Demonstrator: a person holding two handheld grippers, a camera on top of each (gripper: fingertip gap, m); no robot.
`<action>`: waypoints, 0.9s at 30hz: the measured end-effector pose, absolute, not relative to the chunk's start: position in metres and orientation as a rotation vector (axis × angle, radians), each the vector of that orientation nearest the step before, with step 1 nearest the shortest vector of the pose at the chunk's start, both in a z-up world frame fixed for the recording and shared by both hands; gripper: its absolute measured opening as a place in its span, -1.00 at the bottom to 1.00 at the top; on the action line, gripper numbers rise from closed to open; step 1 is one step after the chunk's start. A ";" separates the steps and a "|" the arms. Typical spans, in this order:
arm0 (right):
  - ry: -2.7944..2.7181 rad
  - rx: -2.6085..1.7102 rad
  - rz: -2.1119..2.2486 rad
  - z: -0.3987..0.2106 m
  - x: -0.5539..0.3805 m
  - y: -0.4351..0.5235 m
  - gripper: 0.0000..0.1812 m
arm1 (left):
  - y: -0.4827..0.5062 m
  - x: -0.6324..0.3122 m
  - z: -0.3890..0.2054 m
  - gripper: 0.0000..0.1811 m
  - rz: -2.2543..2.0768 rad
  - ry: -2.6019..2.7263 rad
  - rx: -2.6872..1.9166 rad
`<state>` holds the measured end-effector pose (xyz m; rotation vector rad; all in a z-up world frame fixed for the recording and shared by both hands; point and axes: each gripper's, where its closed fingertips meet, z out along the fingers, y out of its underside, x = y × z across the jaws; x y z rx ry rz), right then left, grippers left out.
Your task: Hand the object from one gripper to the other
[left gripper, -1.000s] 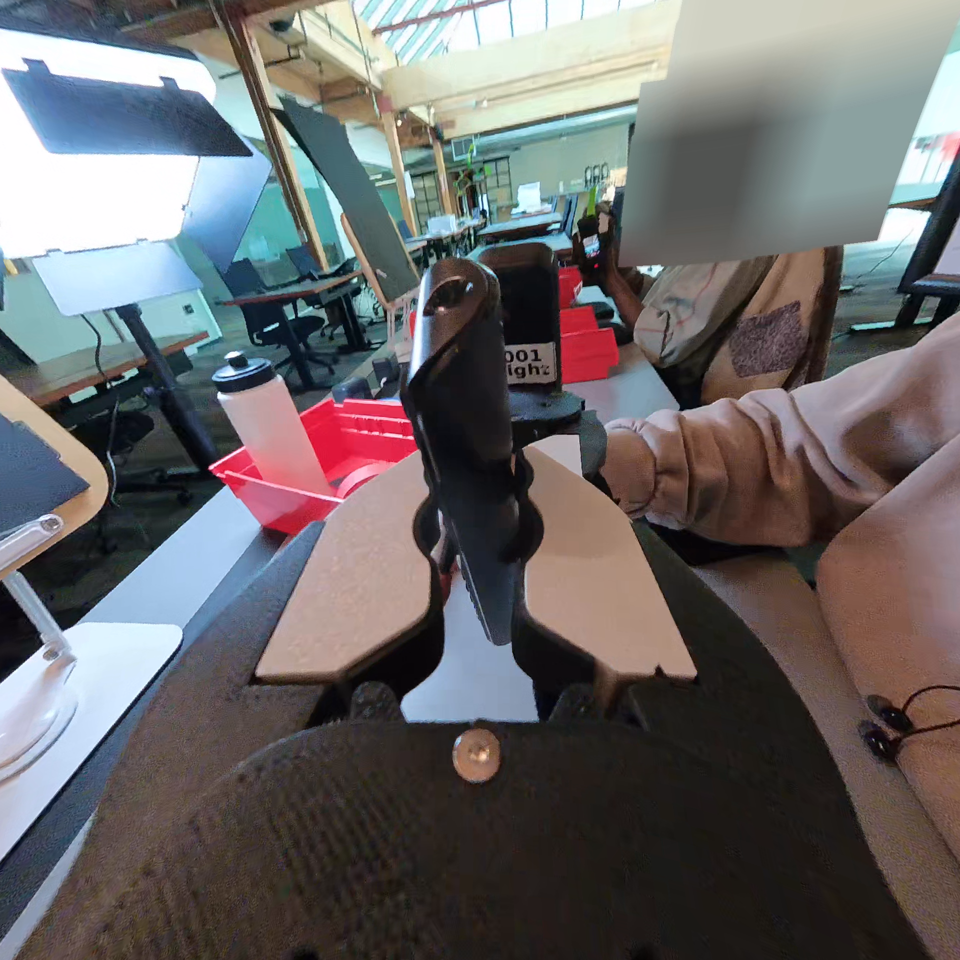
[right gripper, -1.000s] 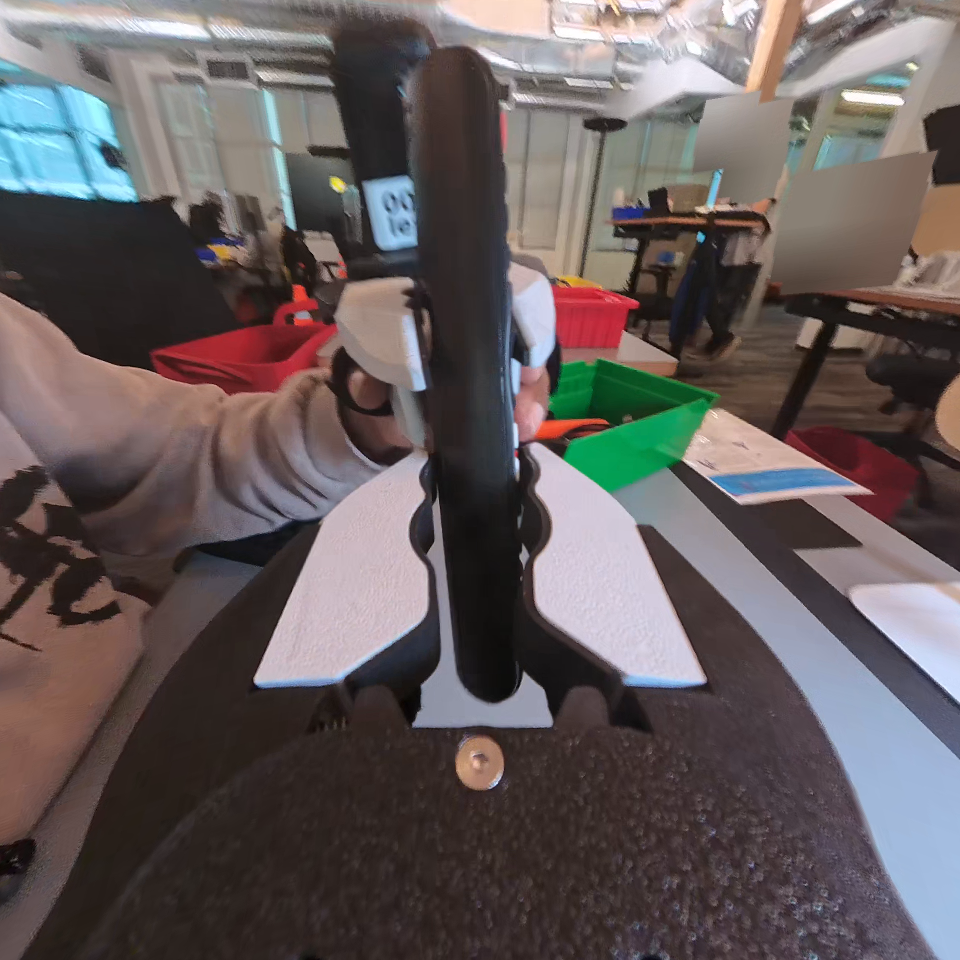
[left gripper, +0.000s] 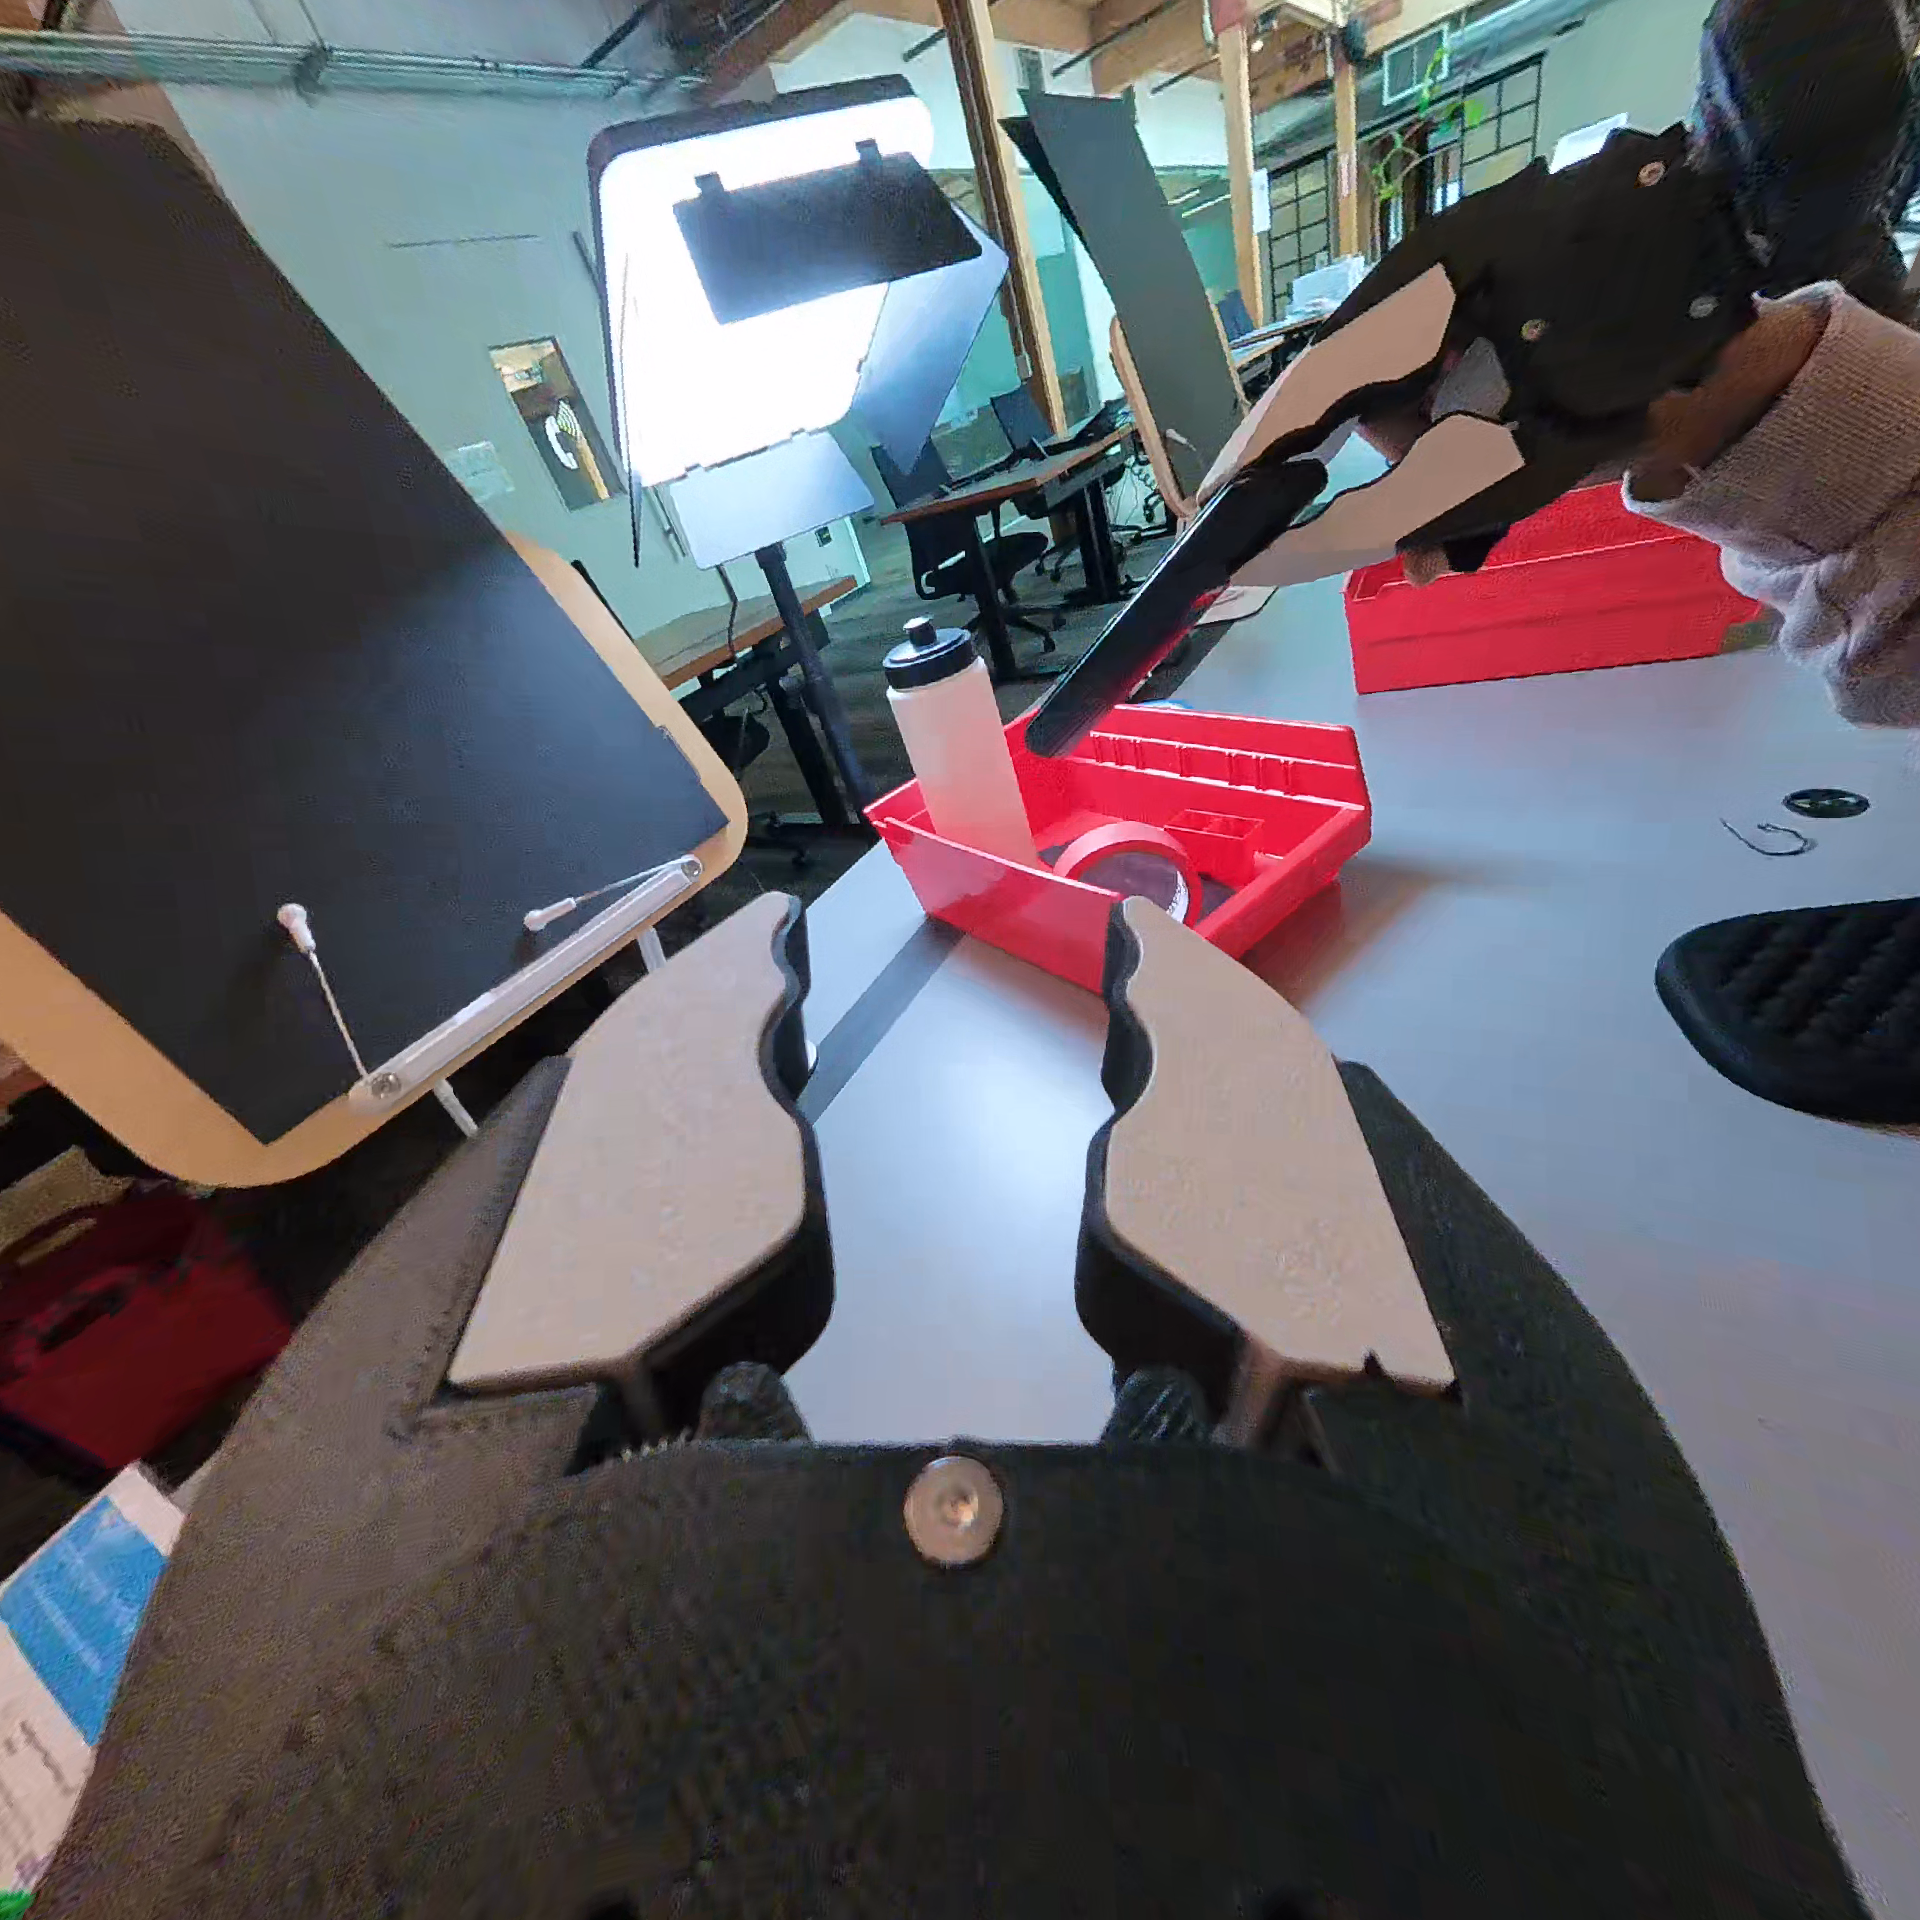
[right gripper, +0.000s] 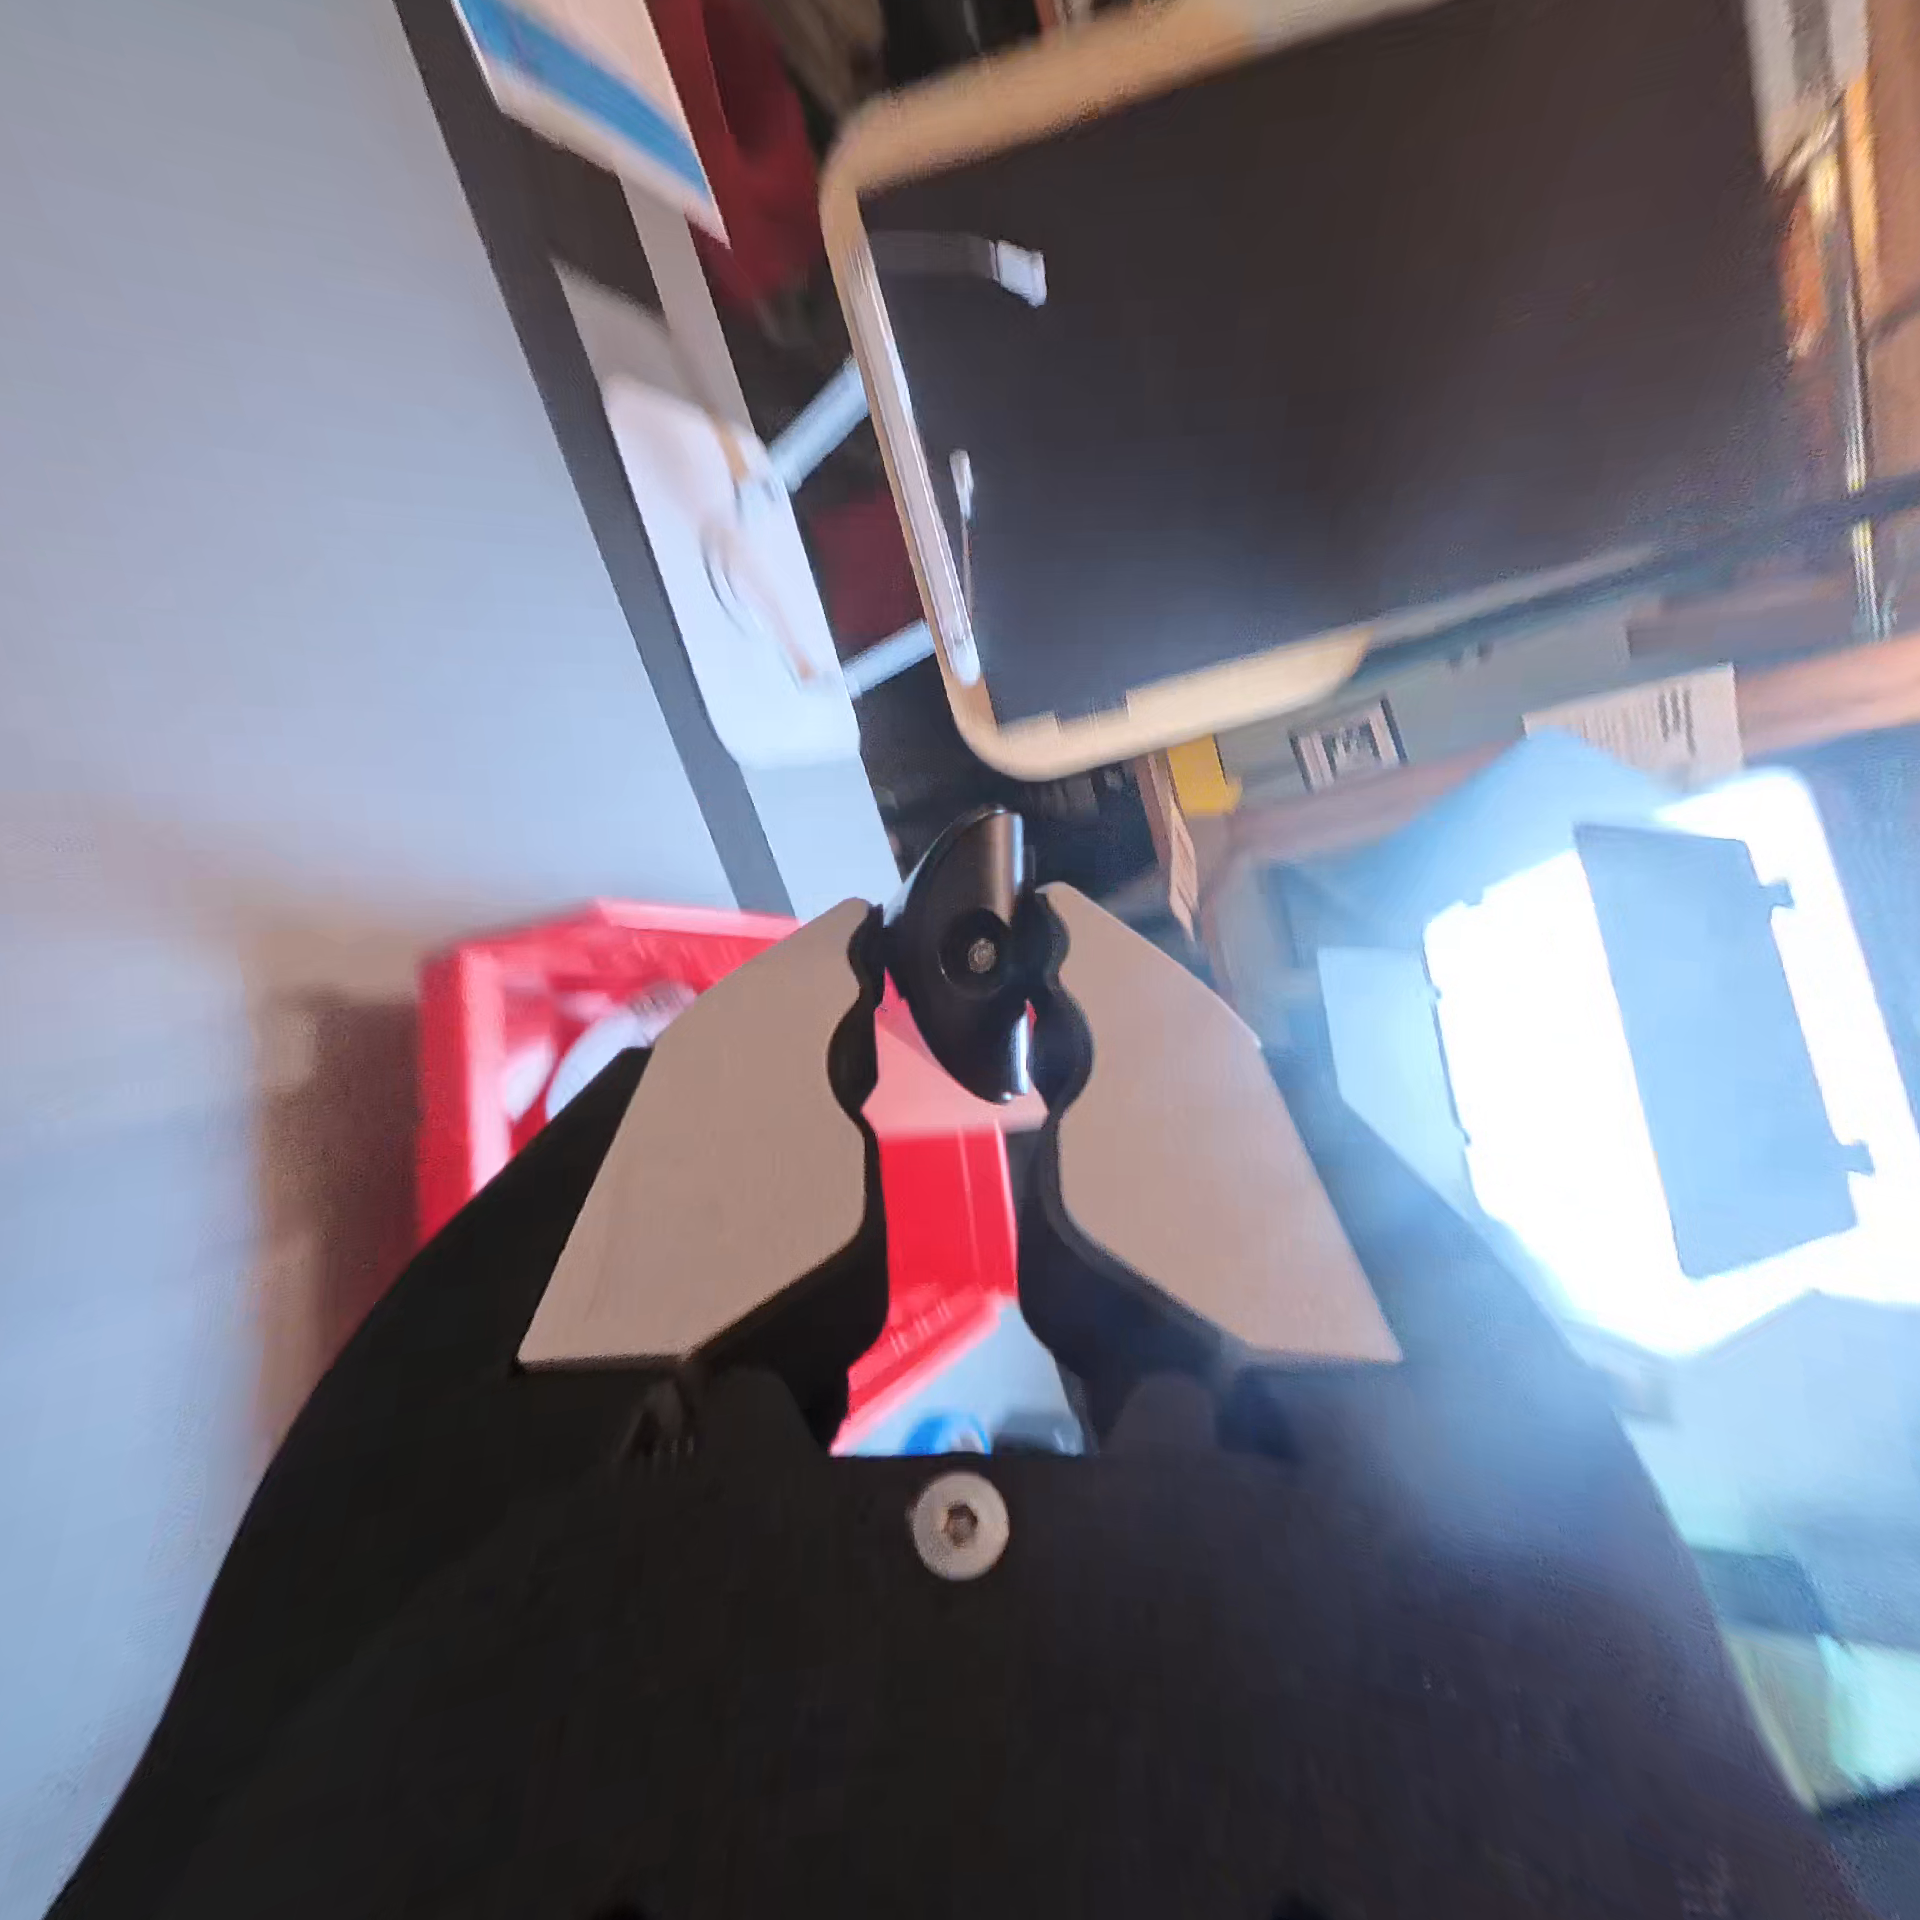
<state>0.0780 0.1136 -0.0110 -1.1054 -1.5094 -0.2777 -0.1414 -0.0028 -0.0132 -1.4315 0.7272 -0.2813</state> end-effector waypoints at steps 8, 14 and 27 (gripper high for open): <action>-1.527 -1.183 -0.545 -0.106 0.148 0.227 -0.73 | -0.036 -0.197 -0.089 -0.44 -0.359 0.593 -1.593; -1.654 -1.322 -0.605 -0.176 0.146 0.274 -0.73 | -0.053 -0.235 -0.101 -0.47 -0.359 0.449 -1.595; -1.829 -1.666 -0.201 -0.210 0.142 0.234 -0.36 | -0.076 -0.310 -0.084 -0.49 -0.275 0.208 -1.485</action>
